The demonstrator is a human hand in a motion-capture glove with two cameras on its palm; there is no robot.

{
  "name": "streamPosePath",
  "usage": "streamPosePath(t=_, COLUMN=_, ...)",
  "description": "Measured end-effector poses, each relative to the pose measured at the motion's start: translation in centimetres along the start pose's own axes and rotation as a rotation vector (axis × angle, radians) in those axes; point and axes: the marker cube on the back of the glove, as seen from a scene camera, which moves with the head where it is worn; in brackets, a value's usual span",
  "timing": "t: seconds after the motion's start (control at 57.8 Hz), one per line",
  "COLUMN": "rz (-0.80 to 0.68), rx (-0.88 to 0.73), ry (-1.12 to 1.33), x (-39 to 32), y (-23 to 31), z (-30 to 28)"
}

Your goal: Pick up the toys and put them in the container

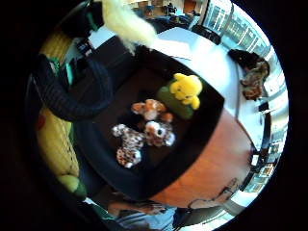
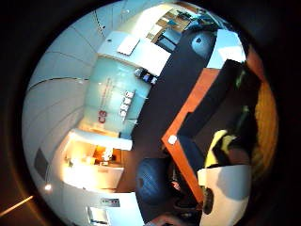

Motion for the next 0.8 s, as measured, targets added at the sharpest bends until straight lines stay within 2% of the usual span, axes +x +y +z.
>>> streamPosePath(t=0.052, rz=0.005, rx=-0.091, ry=-0.073, x=0.5, y=-0.1, z=0.7)
streamPosePath(t=0.104, rz=0.025, rx=-0.146, ry=-0.037, x=0.9, y=-0.3, z=1.6)
streamPosePath(t=0.26, rz=-0.026, rx=-0.121, ry=0.132, x=2.4, y=0.2, z=1.3)
streamPosePath(t=0.398, rz=0.001, rx=-0.143, ry=0.127, x=4.2, y=2.3, z=-2.3)
streamPosePath(t=0.606, rz=-0.002, rx=-0.084, ry=0.224, x=7.2, y=7.0, z=-9.9)
streamPosePath(t=0.796, rz=0.008, rx=-0.092, ry=0.292, x=10.6, y=12.1, z=-13.0)
